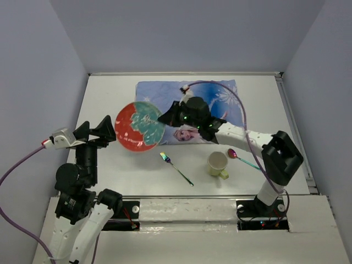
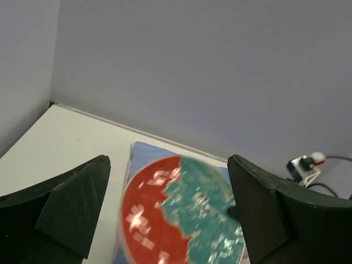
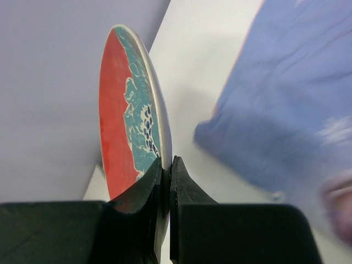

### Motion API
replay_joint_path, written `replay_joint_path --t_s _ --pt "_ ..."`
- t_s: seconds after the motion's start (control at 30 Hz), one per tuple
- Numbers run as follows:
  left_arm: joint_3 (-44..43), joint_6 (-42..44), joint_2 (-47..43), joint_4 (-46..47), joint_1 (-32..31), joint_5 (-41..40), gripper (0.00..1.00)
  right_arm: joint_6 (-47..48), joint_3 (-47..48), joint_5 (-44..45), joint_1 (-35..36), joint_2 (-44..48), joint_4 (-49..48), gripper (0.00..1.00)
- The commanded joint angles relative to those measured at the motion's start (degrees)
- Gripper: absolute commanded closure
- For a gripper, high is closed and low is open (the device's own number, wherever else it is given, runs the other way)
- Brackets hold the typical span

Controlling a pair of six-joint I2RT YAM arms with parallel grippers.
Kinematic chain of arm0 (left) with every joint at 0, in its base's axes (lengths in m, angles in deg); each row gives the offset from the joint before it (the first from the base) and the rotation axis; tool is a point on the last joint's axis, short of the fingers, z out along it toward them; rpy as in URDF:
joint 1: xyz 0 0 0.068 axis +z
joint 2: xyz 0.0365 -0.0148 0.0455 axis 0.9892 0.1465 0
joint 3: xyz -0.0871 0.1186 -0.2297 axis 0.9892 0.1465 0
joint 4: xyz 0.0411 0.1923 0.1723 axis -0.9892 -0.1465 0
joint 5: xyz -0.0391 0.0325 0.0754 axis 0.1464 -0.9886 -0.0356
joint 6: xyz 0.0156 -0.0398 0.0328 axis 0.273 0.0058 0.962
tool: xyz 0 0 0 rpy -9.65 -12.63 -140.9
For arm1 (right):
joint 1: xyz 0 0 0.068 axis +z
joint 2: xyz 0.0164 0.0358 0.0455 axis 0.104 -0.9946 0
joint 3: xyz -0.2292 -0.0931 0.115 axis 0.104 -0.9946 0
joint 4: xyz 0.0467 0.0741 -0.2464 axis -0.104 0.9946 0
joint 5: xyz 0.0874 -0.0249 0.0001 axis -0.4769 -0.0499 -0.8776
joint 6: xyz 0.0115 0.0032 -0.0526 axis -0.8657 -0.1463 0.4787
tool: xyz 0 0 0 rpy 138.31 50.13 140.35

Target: Set the dinner table for one person

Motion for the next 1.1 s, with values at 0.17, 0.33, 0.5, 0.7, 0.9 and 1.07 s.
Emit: replay_joint_path --t_s 0.17,0.33,0.5,0.7,0.9,1.07 --pt "0.58 -0.39 4.53 3.1 -0.59 6.59 0.01 -2.59 0.75 -8.77 -21.91 5.82 -8.97 1.0" --pt "0.76 -0.48 5.67 3.37 -0.94 8.08 0.01 -4.35 2.33 -13.08 -29.65 1.43 -8.7 1.0" --pt "0.76 -0.74 6.2 3.36 -0.94 8.52 0.01 -4.27 2.42 -13.88 -32.9 -2.09 -8.26 1.0" --pt "0.76 -0.75 7.07 3.45 -1.03 9.14 0.01 -4.09 4.17 -16.78 -34.23 -7.97 -8.09 1.0" --pt "0.76 -0.75 7.43 3.45 -1.11 9.32 0.01 -5.93 2.7 -19.07 -34.23 -11.59 -10.72 1.0" --pt "0.76 -0.75 7.96 3.54 -1.2 9.75 0.01 -5.5 -0.91 -16.97 -34.75 -12.47 -10.99 0.92"
